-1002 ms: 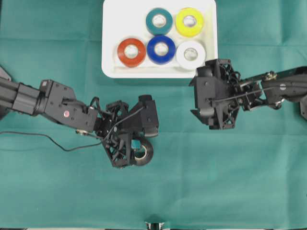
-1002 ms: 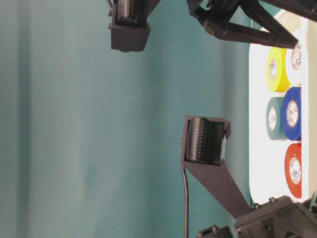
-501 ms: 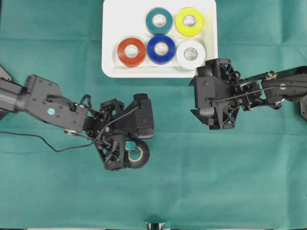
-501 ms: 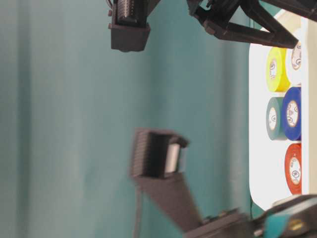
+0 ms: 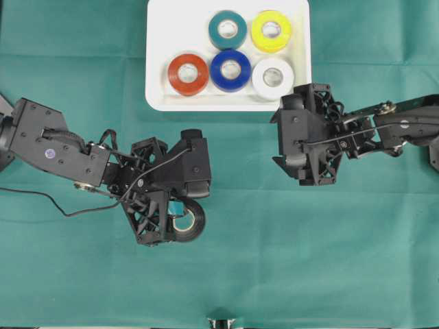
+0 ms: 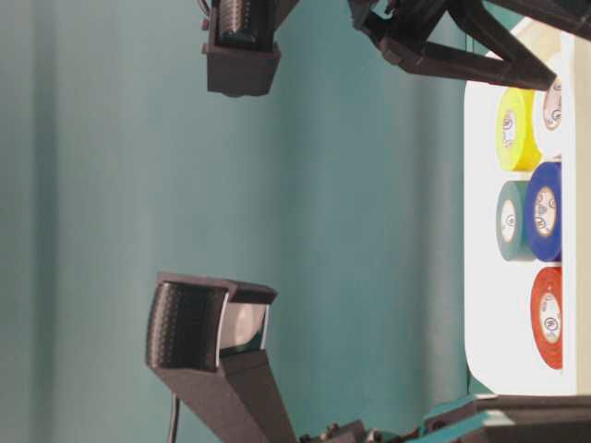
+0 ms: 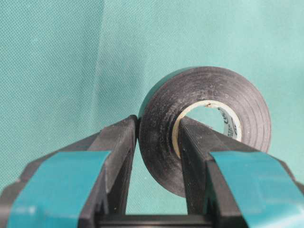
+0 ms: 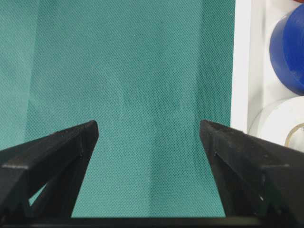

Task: Put the tape alternately from left to right into the white case.
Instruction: 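Lift the black roll and carry it into the tray's top left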

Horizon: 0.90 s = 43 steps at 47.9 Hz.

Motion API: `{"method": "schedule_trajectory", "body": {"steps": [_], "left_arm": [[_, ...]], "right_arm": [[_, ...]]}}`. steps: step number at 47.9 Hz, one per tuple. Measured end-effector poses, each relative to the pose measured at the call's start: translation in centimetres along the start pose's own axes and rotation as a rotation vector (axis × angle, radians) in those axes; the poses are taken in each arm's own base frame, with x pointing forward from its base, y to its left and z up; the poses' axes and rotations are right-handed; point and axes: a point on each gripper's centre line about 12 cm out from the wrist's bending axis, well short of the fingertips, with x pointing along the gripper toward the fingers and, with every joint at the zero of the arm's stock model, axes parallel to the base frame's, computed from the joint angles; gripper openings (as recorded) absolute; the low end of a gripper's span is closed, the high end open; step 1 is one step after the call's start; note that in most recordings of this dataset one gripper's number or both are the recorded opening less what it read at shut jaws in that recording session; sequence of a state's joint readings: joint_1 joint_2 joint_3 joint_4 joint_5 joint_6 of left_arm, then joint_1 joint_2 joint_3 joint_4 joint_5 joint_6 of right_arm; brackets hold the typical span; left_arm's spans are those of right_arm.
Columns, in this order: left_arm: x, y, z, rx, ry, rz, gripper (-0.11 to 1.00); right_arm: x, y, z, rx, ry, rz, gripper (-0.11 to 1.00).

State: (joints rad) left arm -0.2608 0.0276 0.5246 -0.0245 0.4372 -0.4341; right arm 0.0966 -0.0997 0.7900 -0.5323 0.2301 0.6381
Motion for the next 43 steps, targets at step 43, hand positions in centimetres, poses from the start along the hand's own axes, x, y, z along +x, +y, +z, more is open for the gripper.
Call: {"method": "schedule_trajectory", "body": {"steps": [43], "left_arm": [[-3.0,14.1,3.5,-0.077,-0.074,0.201,0.25]], "right_arm": [[0.0,0.1,0.0,-0.001,-0.001,0.002,0.72]]}}
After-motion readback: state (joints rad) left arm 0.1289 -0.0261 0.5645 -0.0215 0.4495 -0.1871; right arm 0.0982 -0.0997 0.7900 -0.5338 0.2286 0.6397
